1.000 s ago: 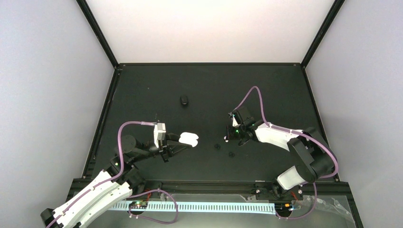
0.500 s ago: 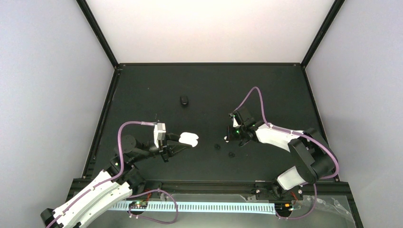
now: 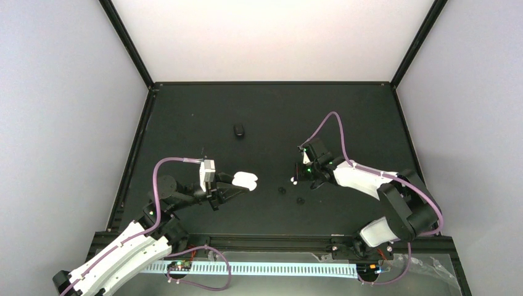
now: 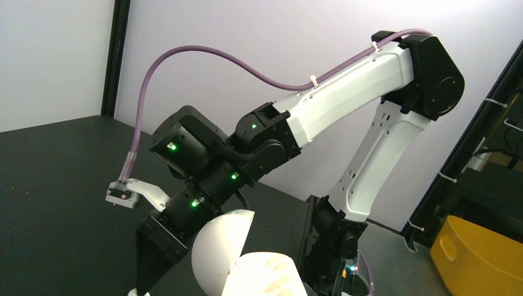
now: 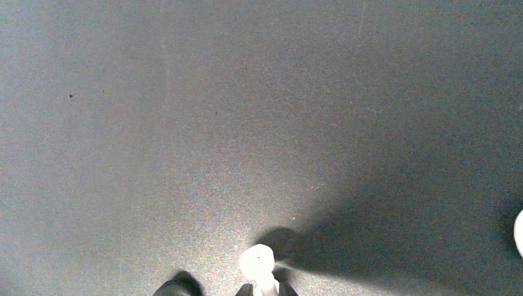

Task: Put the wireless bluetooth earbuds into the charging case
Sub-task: Pick up the earbud from the center of the board.

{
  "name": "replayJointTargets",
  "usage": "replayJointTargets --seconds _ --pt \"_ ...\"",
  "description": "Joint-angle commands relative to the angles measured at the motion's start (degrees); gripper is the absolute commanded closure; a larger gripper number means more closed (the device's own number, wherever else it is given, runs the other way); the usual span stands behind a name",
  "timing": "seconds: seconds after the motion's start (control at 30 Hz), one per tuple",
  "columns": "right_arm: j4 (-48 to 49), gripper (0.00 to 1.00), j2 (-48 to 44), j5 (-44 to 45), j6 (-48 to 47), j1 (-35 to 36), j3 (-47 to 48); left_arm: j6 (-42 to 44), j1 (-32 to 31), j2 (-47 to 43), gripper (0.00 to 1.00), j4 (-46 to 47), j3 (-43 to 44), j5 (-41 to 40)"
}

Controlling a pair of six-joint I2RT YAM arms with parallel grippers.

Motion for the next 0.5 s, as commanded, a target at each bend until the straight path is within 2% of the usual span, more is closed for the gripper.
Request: replayJointTargets --seconds 0.0,0.27,0.47 --pt "0.5 0.9 -0.2 0.1 -0.3 -0.3 -0.2 -0.1 -0.1 0.1 0.98 1.3 0.2 0.4" --pt "0.8 0.93 0.1 -0.5 -0.4 -0.3 -0.3 -0.2 -0.1 0.3 0.98 1.3 0.2 0.4" --pt "0.8 0.91 1.1 -1.1 -0.6 -0.3 -0.2 -0.2 -0.1 0.3 0.98 1.5 0.2 0.5"
